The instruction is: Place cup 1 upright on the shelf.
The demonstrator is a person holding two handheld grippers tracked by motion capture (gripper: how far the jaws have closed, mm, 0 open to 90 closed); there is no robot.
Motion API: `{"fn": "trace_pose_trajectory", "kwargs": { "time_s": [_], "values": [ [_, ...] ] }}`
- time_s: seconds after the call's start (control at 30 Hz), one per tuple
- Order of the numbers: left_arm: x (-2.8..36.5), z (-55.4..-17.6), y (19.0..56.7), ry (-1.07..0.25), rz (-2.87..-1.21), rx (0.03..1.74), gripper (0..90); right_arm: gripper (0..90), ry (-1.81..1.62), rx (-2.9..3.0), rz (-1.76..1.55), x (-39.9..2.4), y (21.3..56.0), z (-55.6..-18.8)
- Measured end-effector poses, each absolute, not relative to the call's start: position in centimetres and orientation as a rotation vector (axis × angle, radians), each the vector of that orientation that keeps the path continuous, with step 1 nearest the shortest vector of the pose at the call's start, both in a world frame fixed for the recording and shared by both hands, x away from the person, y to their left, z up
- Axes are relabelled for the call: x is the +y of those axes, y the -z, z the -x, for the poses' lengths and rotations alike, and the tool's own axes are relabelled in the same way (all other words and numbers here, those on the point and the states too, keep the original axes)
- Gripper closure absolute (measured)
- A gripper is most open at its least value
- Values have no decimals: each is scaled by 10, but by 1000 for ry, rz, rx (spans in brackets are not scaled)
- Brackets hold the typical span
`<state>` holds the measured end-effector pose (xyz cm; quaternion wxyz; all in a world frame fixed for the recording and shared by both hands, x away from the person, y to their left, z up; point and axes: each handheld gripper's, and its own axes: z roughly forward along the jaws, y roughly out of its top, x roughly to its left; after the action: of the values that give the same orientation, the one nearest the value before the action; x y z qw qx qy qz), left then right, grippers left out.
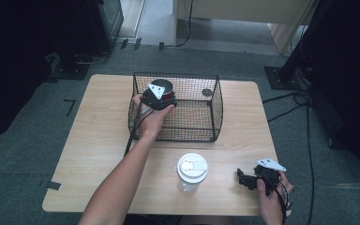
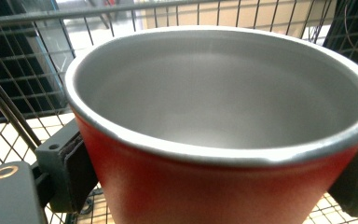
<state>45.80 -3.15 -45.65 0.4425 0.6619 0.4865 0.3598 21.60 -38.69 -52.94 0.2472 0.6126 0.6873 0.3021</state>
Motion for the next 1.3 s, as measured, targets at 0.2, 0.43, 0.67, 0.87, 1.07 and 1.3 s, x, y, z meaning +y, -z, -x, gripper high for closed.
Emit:
{"fn": "trace_pose_trajectory", "kwargs": {
  "time_s": [0.2,0.43,0.67,0.87,1.07,1.3],
  "values": [
    [-30,-459,456,-836,-1652,1254,80,0,-824,1874,-1670,-387,529,-216],
    [-30,-458,451,-807,-1618,1262,42,0,-824,1874,-1670,-387,529,-216],
    [-30,-456,449,-847,-1620,1246,8,0,-823,1874,-1670,-387,529,-216],
    [-35,-450,437,-841,-1604,1210,8,0,-823,1874,-1669,-387,529,-216],
    [-31,-448,424,-852,-1555,1201,9,0,-823,1874,-1670,-387,529,-216],
    [-32,-440,404,-900,-1523,1142,9,0,-823,1874,-1670,-387,529,-216]
  ]
}}
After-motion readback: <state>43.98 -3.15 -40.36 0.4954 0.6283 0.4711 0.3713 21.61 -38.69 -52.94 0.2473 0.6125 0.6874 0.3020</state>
